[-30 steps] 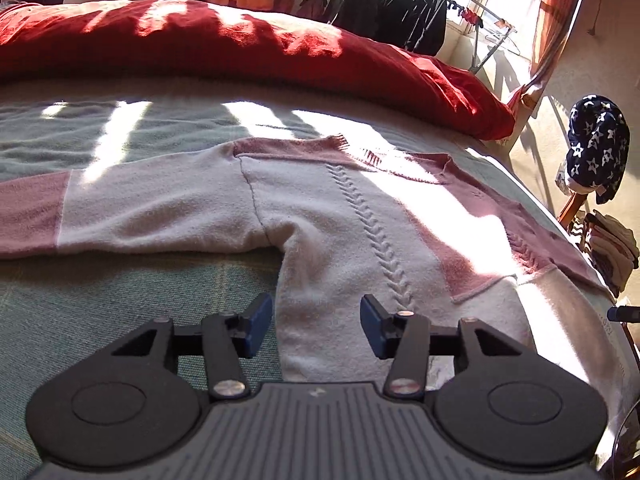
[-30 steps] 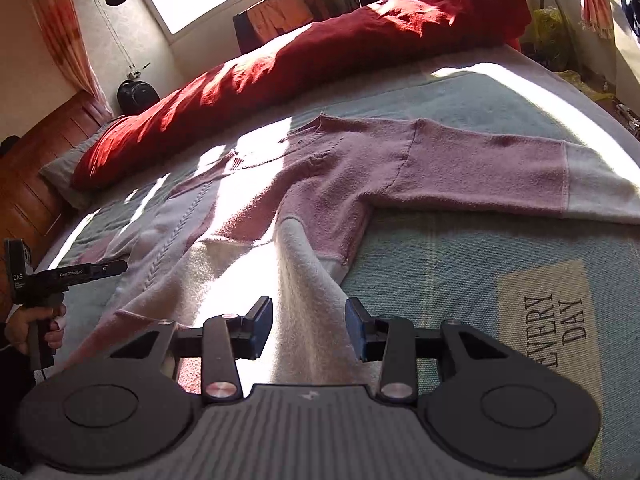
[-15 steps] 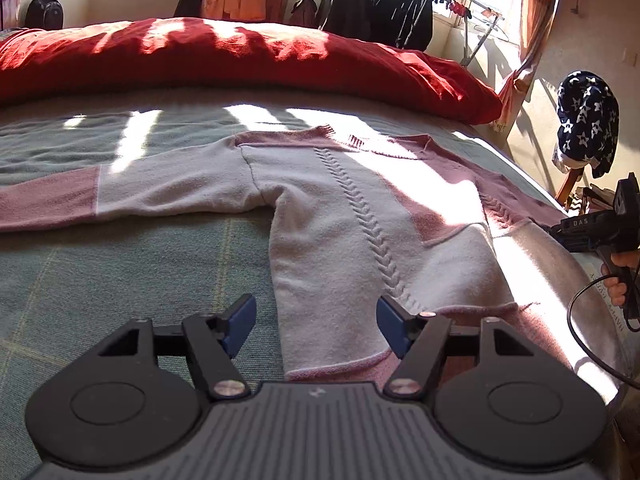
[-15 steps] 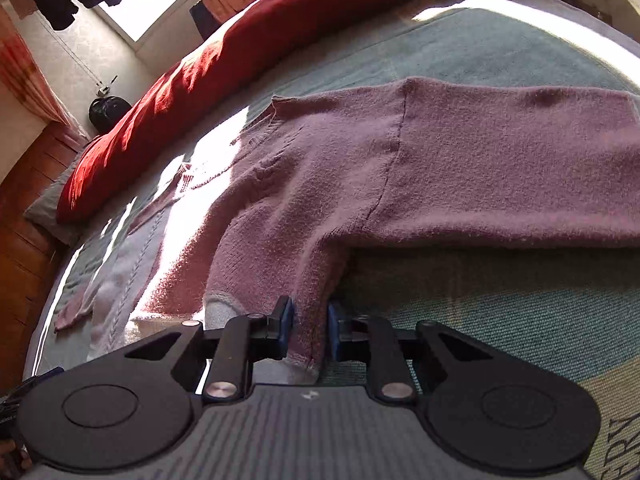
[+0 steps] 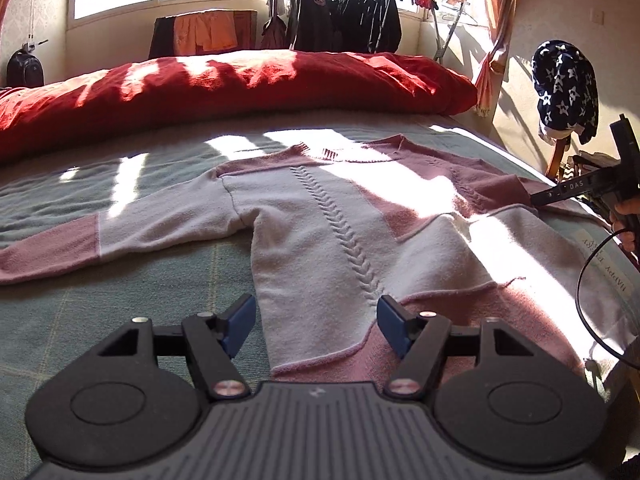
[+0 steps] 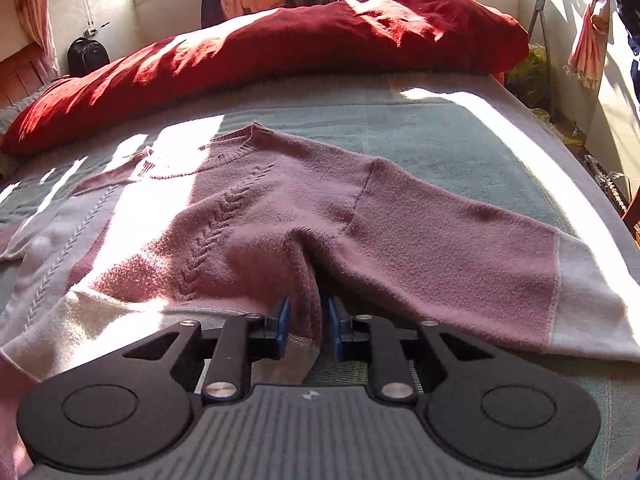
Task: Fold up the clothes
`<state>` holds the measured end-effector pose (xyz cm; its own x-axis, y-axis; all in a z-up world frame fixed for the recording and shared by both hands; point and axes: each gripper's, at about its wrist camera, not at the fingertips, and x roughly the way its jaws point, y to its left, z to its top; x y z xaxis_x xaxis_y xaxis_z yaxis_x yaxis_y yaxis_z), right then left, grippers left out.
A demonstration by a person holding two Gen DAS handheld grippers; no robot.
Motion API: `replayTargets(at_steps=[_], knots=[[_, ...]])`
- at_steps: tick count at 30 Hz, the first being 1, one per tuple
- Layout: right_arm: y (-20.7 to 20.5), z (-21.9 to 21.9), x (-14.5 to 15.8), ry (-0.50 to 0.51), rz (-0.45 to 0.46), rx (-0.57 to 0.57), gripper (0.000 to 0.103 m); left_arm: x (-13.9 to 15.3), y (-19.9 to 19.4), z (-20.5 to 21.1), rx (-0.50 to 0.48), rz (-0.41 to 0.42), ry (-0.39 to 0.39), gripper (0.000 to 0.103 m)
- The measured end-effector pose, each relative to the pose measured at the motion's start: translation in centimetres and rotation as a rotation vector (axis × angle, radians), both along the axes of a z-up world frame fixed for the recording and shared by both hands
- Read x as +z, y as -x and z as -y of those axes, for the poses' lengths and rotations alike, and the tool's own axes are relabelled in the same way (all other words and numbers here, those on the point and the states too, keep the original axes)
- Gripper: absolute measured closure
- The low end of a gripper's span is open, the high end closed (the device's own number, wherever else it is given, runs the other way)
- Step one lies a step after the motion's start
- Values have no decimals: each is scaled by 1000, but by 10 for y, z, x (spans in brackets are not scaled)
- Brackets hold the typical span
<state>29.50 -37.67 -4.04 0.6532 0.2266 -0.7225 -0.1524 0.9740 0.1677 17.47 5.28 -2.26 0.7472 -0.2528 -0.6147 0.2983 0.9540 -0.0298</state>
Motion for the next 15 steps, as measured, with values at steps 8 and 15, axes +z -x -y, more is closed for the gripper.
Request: replayTargets(at_steps=[8,15], knots=[[43,26,3,-102,-30,-28,73,6,35,11,-32,35,5,32],[7,35,-29,-297,-62,-78,56,5,50,17,23,38,54,26]])
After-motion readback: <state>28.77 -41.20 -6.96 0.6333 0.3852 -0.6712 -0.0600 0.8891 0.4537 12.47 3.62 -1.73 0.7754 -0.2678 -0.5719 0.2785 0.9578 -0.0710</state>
